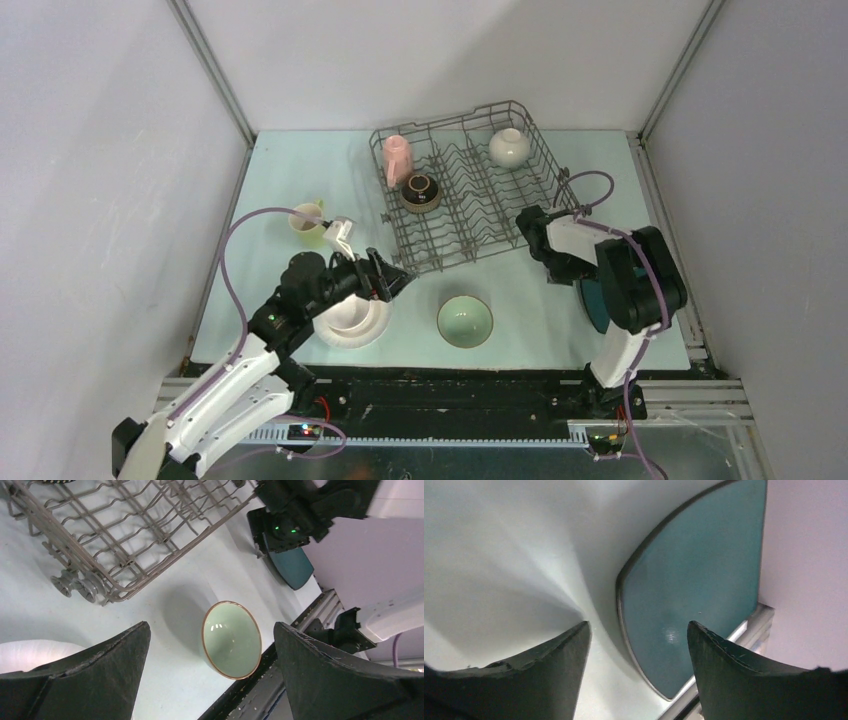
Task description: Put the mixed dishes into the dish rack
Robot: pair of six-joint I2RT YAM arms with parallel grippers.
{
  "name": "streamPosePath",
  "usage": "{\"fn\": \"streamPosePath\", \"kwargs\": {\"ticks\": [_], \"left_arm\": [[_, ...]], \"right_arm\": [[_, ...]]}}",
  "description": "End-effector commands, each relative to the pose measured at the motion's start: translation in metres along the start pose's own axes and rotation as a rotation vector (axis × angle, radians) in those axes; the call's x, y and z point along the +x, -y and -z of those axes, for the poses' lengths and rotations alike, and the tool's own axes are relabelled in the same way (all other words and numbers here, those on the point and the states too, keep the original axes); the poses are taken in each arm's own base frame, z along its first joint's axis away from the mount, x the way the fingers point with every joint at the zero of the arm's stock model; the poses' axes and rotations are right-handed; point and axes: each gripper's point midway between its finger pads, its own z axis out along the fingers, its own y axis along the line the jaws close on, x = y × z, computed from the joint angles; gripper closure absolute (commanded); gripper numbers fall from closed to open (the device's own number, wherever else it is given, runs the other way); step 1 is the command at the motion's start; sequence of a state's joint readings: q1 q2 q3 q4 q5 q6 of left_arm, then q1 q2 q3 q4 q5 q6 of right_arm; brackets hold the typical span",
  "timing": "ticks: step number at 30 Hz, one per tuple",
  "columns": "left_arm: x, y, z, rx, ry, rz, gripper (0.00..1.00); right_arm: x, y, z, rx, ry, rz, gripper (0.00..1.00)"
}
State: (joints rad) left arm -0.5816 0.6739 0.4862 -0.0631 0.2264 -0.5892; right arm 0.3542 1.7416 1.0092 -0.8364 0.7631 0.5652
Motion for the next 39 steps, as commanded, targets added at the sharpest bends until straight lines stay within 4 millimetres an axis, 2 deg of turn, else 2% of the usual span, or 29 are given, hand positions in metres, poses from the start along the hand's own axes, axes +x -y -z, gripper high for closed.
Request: {"fn": "streamPosePath", "kwargs": {"ticks": [1, 4, 7, 8, 9, 11, 12, 14, 21, 25, 29, 33, 36, 37, 39], "left_arm": [[-0.006, 0.016, -0.002, 0.082, 0.028, 0.017, 0.0], [-0.005, 0.018, -0.002, 0.094, 0.02, 0.025, 0.0], [-0.005, 0.019, -0.002, 0.095, 0.02, 0.026, 0.0], [-0.005, 0.019, -0.001, 0.095, 0.022, 0.025, 0.0], [-0.006, 0.018, -0.001, 0.093, 0.024, 0.025, 0.0], [-0.007, 0.018, -0.001, 0.09, 0.026, 0.023, 0.0], [-0.007, 0.018, -0.001, 0.087, 0.026, 0.022, 0.0], [-0.008, 0.016, -0.001, 0.078, 0.028, 0.021, 0.0], [-0.011, 0.013, -0.003, 0.055, 0.034, 0.014, 0.0], [-0.007, 0.011, -0.007, 0.047, 0.015, 0.026, 0.0], [-0.002, 0.014, -0.013, 0.067, -0.014, 0.038, 0.01], [0.004, 0.022, -0.02, 0.079, -0.035, 0.019, 0.01], [0.008, 0.036, -0.025, 0.109, -0.054, -0.02, 0.01], [0.011, 0.037, -0.028, 0.107, -0.065, -0.027, 0.01], [0.014, 0.052, -0.033, 0.137, -0.082, -0.059, 0.01]], "right_arm": [[0.012, 0.003, -0.022, 0.022, -0.095, 0.078, 0.29], [0.015, 0.007, -0.028, 0.006, -0.132, 0.049, 0.34], [0.013, 0.012, -0.029, 0.017, -0.132, 0.027, 0.47], [0.012, 0.014, -0.03, 0.023, -0.132, 0.022, 0.55], [0.011, 0.015, -0.03, 0.024, -0.13, 0.017, 0.58], [0.01, 0.016, -0.029, 0.027, -0.126, 0.009, 0.77], [0.009, 0.016, -0.028, 0.031, -0.117, 0.007, 0.94], [0.004, 0.017, -0.02, 0.031, -0.081, -0.008, 1.0], [-0.011, 0.016, 0.018, 0.029, 0.056, -0.072, 1.0], [-0.02, 0.01, 0.049, -0.062, 0.128, -0.132, 1.0], [-0.026, -0.005, 0.093, -0.246, 0.201, -0.223, 1.0], [-0.025, -0.028, 0.129, -0.493, 0.201, -0.33, 1.0], [-0.023, -0.051, 0.161, -0.709, 0.199, -0.38, 1.0], [-0.027, -0.053, 0.171, -0.762, 0.218, -0.416, 1.0], [-0.03, -0.055, 0.187, -0.824, 0.235, -0.444, 1.0]]}}
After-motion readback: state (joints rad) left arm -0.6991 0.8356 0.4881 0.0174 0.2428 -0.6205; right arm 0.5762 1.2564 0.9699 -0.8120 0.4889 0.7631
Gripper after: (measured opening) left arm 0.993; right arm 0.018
